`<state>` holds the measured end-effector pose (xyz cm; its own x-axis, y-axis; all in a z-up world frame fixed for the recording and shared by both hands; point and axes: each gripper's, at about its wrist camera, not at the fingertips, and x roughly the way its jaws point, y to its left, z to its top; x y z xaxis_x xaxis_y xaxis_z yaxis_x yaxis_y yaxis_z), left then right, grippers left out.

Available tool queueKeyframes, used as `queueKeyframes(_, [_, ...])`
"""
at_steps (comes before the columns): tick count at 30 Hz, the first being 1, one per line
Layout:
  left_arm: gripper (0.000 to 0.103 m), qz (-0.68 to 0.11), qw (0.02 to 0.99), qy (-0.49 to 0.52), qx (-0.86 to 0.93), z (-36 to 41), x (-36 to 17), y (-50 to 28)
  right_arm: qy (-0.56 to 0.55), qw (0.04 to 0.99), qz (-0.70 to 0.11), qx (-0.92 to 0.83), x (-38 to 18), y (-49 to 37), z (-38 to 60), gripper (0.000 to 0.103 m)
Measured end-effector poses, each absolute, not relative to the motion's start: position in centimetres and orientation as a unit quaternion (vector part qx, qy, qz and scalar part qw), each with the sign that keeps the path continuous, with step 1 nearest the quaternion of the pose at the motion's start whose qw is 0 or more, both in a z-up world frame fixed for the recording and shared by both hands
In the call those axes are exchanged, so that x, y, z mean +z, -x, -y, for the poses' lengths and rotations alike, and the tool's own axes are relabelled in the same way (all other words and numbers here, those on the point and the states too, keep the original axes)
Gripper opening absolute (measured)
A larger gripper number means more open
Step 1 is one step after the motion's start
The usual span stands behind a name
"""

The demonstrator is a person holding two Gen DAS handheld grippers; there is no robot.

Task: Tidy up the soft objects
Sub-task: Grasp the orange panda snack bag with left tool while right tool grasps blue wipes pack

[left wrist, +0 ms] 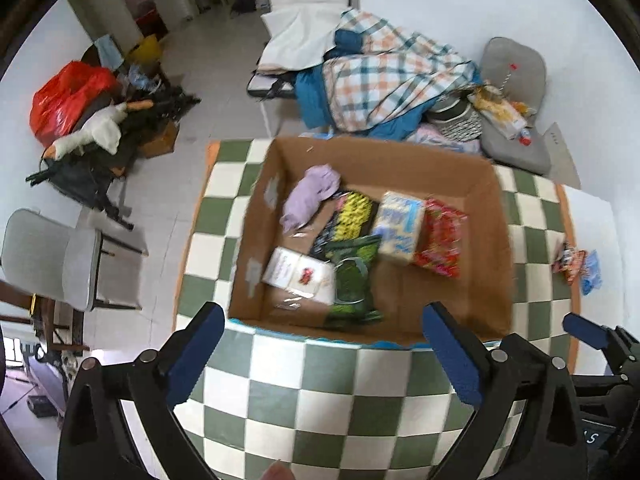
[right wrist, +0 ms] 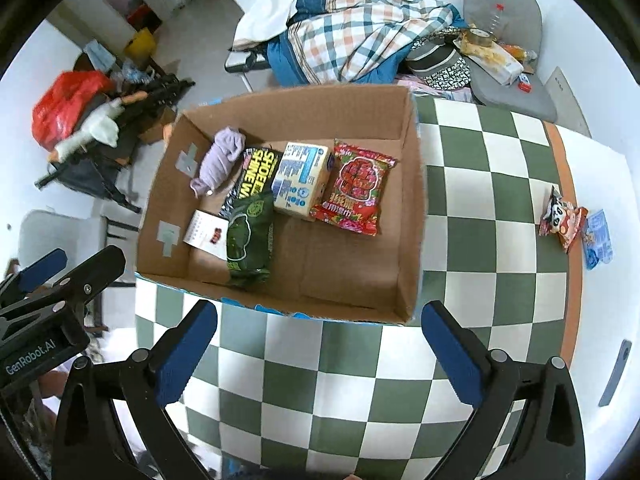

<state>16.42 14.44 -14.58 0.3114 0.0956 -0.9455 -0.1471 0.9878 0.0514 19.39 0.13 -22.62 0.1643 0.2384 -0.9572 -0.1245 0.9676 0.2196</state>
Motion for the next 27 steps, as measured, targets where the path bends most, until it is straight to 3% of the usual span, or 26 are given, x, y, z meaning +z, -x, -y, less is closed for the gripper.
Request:
queueKeyframes(8, [0.101,-0.585,0.811,0.005,-0.030,-2.6,-13.4,-20.9,-0.108,0.774,-0.621,0.063,-19.6,-20.2,11.4,0.103])
queueKeyframes(13, [0.101,-0.586,0.794,-0.102,-0.122,8.7,-16.4,-24.8,-0.098,0.771,-0.629,-0.009,-20.4,-21.6,22.0,0.103])
queueKeyframes(20, [0.101,-0.588,0.714,-0.302,-0.233,22.5,-25.3,-29.4,-0.069,0.730,-0.678,-0.052,-27.1,-25.4,35.9,0.103])
queueKeyframes(27, [0.101,-0.583,0.625,-0.425,-0.297,31.2,-34.5,-30.1,-0.078,0.679,-0.729,-0.039,-36.5,-29.3,44.2,0.103])
